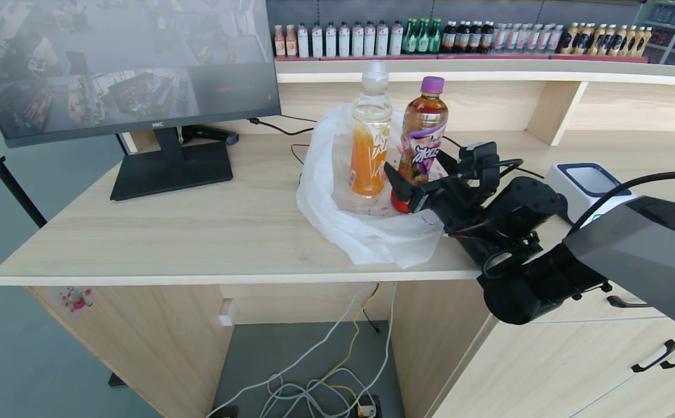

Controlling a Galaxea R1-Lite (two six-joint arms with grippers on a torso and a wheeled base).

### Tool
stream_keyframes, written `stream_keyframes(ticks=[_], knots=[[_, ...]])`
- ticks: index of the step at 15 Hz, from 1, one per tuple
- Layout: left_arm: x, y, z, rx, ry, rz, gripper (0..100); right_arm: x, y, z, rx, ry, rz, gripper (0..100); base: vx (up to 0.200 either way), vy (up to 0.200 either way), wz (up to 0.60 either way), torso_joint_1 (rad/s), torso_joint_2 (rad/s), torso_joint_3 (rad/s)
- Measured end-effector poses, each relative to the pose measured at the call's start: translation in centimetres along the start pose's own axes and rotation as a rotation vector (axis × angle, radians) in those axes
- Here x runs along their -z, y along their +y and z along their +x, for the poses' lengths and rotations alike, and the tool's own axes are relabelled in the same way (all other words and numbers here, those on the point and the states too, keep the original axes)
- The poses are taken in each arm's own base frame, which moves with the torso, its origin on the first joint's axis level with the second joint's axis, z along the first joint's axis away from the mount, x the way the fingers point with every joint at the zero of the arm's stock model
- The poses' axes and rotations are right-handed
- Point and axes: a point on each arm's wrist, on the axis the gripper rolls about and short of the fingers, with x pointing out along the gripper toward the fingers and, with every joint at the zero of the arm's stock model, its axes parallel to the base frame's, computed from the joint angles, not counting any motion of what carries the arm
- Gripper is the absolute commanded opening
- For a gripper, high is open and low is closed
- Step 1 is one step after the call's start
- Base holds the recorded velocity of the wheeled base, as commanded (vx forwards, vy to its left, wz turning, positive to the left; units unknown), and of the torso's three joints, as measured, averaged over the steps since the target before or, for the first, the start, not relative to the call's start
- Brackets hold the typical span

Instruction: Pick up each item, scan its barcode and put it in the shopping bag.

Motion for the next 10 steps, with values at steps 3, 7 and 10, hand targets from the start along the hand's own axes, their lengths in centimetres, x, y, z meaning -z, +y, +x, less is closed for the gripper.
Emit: stream_keyframes(ticks=[3,7,10], knots=[[0.0,0.0,0.0,0.0,0.0,0.0,100,-0.8,0.0,-0.4,0.008,-0.003,-0.001,100,0.0,0.0,0.0,0.0,0.0,0.0],[0.0,0.0,0.0,0.0,0.0,0.0,100,-2.6,0.0,-2.0,0.013,0.012,0.0,100,0.0,0.0,0.0,0.0,0.0,0.0],[0.0,0.0,0.0,0.0,0.0,0.0,100,-4.9,-0.1,-4.7,0.039,0.047,0.001,100,0.0,0.0,0.0,0.0,0.0,0.0]])
